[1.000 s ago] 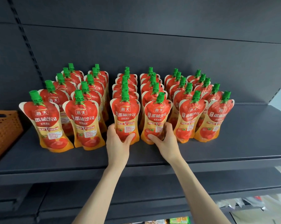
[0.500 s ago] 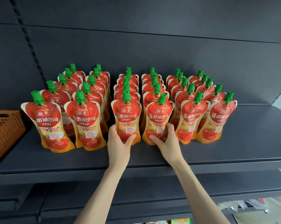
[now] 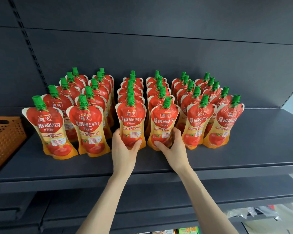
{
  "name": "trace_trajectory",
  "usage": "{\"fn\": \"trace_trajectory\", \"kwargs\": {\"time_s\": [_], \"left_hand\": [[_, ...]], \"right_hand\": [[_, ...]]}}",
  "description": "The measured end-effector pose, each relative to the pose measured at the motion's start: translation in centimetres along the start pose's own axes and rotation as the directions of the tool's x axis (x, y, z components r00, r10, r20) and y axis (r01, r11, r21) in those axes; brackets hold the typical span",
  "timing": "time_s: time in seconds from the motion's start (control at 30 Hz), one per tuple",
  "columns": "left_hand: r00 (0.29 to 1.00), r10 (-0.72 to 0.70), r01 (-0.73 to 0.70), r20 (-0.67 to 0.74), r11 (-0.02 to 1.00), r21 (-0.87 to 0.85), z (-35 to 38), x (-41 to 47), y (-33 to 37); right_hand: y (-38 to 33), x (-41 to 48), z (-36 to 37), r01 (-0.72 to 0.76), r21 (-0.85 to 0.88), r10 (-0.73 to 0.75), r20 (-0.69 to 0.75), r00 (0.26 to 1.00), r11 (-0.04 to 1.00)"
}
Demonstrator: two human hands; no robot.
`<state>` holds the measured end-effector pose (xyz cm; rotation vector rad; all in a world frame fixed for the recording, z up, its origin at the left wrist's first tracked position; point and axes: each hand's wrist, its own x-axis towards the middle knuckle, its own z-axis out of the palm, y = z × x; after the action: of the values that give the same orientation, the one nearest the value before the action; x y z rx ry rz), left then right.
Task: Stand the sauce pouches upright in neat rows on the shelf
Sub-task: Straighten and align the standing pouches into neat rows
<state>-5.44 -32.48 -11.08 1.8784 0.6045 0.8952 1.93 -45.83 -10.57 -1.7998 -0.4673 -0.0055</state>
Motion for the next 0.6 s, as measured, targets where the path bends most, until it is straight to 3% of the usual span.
{"fn": "trace_trajectory", "kwargs": {"time_s": [0.6], "left_hand": [[0.999, 0.018, -0.018, -0.029, 1.0, 0.002, 0.06, -0.07, -0.17]], "right_hand": [[0.78, -0.12, -0.07, 0.012, -0.051, -0.013, -0.027, 1.0, 0.999]]}}
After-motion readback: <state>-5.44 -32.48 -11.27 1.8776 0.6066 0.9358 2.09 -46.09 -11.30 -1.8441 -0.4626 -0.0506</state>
